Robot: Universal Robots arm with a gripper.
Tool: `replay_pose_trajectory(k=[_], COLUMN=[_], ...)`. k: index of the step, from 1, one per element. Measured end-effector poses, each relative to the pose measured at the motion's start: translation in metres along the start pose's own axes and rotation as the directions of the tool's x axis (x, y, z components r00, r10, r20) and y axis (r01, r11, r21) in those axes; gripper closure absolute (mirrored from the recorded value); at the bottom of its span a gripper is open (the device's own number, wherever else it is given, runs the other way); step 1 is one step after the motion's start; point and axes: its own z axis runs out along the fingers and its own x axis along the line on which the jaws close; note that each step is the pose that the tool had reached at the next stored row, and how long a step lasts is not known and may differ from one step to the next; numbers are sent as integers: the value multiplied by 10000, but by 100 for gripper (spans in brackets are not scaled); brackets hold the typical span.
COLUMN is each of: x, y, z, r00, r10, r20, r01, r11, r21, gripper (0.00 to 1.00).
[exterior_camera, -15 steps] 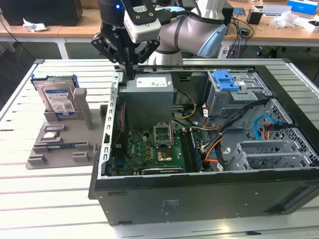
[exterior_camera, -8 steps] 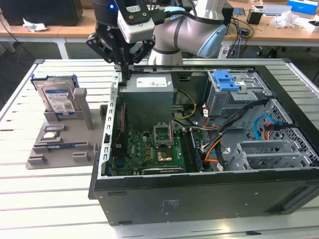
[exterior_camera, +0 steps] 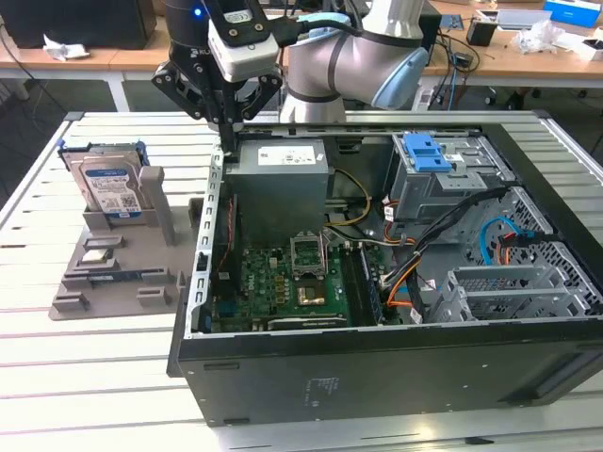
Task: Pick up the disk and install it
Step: 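Reach for the disk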
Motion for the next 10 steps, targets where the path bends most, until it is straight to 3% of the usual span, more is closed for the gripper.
replay_pose_trajectory(k=[10], x=[148], y=[-11], z=[-3], r00=[10000], r10=[1], r20=[1], r01=[-1], r11=[10000], r21=[-1], gripper=[90])
